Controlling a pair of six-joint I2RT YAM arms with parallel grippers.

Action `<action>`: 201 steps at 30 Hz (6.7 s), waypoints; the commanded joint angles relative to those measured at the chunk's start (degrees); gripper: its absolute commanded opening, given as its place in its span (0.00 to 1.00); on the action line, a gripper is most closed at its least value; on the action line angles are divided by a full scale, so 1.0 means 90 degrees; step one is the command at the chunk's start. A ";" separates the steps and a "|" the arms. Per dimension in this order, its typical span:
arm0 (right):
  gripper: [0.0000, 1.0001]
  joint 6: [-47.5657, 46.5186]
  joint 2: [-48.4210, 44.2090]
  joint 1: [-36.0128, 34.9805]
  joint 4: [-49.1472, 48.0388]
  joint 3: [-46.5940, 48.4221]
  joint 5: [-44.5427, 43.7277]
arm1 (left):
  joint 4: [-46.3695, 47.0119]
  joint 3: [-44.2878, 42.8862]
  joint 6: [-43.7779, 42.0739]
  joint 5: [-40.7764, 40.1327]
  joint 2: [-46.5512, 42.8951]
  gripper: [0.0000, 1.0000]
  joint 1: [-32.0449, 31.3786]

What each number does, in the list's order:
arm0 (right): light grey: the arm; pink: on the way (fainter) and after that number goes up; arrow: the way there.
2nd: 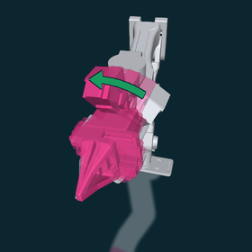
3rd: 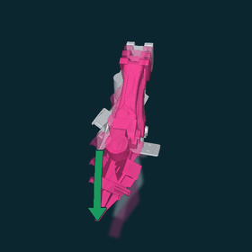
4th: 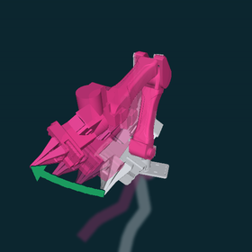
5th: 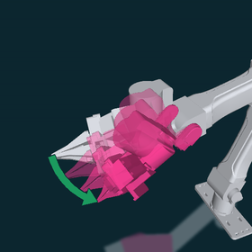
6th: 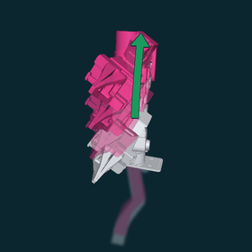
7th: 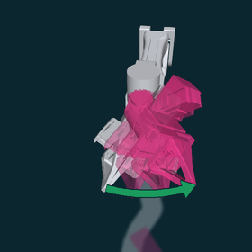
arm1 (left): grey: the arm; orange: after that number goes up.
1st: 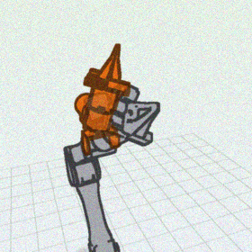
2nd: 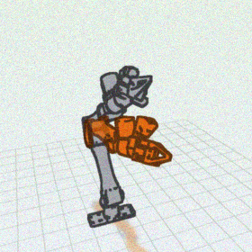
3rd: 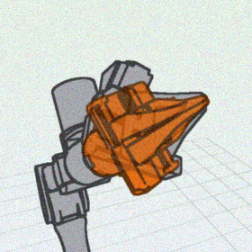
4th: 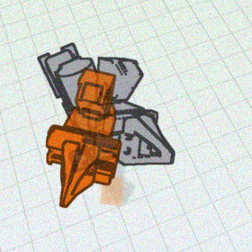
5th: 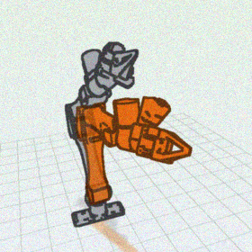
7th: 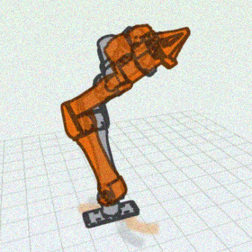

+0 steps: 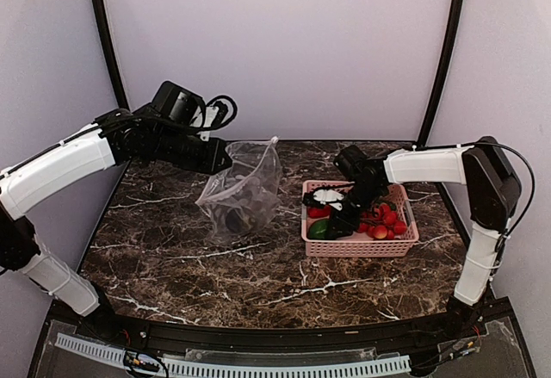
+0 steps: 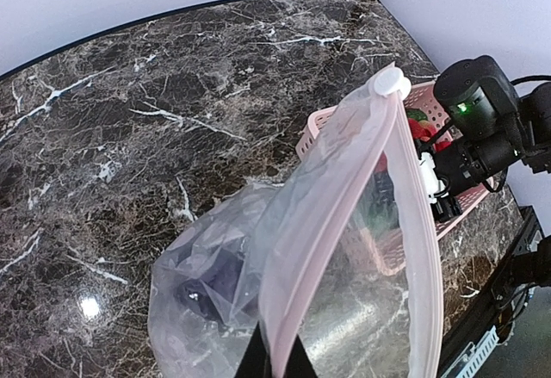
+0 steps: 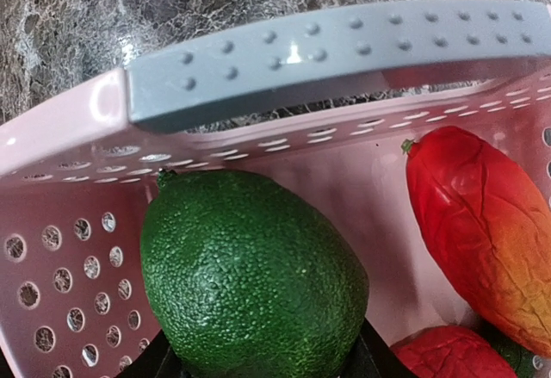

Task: Place the food in the zip-top bag and seal the zipper
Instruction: Pick up the fake fruit from the bin, then place the fake fruit in the zipper food storage bag, then pick up the fake fruit from the bin.

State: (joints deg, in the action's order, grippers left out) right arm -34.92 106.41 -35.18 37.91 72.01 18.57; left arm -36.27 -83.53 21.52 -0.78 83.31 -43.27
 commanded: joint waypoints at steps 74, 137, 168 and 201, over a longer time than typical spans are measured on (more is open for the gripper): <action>0.72 -0.0520 -0.1325 -0.1561 0.0264 0.2940 0.1133 | 0.1329 0.0422 0.0337 0.1104 -0.0469 0.02 -0.0015; 0.45 -0.0730 -0.2425 -0.0556 0.0527 0.0410 -0.1021 | -0.0831 -0.0795 -0.1389 -0.0970 -0.0097 0.01 -0.0016; 0.36 -0.0509 -0.1631 -0.0177 -0.0242 -0.1083 -0.2558 | -0.0558 -0.0339 -0.1151 -0.0725 -0.0413 0.01 -0.0017; 0.00 -0.0282 -0.3639 -0.0027 0.0680 0.1254 0.0002 | -0.0193 -0.0620 -0.0163 -0.0212 0.0068 0.01 -0.0017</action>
State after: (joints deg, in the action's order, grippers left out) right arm -39.09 74.76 -35.66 44.27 78.48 6.98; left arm -39.16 -87.29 16.58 -4.16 83.59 -43.29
